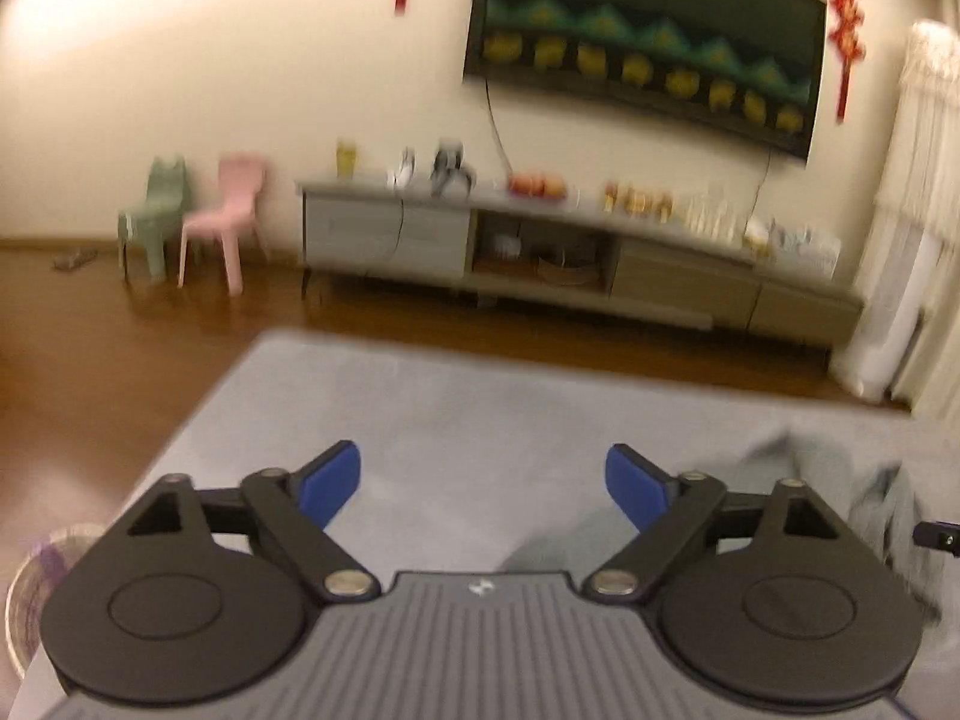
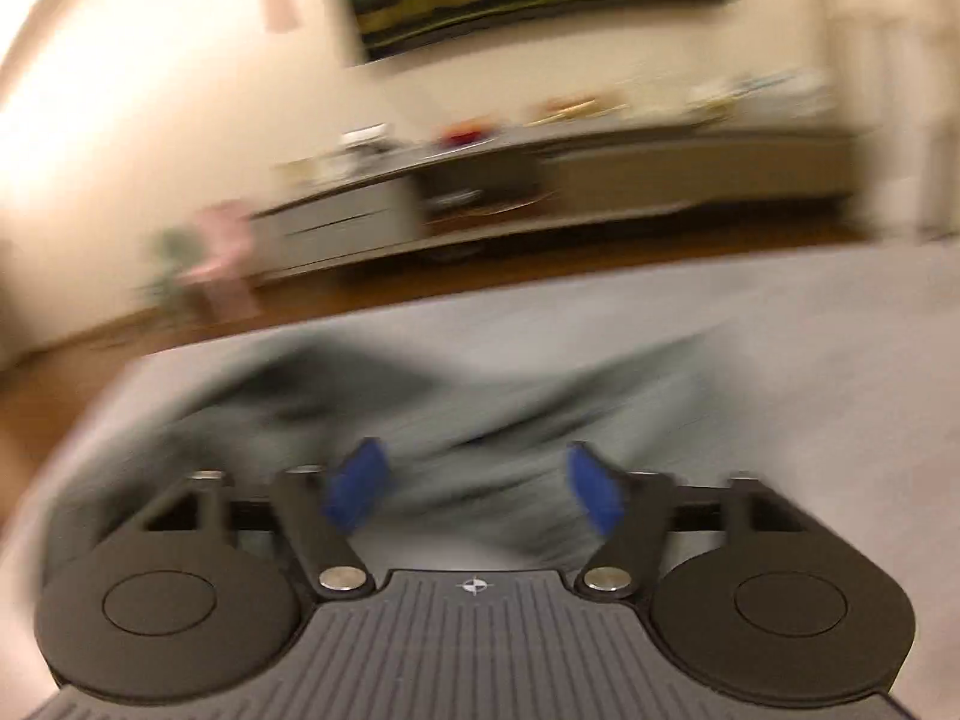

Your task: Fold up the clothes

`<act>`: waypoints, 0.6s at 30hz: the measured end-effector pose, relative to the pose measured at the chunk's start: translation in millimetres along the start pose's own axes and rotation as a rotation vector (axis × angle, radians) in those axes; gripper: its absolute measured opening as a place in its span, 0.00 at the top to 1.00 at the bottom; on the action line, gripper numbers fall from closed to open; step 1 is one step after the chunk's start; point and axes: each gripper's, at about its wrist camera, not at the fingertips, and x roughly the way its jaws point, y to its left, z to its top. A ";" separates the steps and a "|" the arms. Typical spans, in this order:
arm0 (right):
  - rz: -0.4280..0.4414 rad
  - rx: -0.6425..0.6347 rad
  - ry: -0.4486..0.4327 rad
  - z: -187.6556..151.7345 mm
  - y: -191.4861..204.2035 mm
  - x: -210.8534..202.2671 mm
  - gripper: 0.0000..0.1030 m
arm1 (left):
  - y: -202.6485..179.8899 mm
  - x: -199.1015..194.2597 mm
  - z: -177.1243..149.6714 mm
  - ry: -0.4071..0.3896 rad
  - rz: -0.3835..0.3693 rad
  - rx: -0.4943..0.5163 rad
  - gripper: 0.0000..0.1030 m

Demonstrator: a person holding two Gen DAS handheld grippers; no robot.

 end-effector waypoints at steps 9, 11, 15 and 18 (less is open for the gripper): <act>0.213 0.066 0.162 -8.5 20.8 62.7 0.92 | -52.0 42.4 -60.9 0.230 -0.002 0.211 0.32; 0.228 0.069 0.095 1.2 20.1 42.4 0.97 | -59.1 41.5 -61.8 0.199 0.053 0.241 0.88; 0.326 0.105 -0.178 47.1 12.9 -65.0 0.97 | -30.2 -6.9 -18.3 -0.071 0.057 -0.018 0.89; 0.223 0.062 -0.341 74.6 -9.2 -138.1 0.97 | -1.3 -42.6 12.8 -0.272 0.019 -0.259 0.81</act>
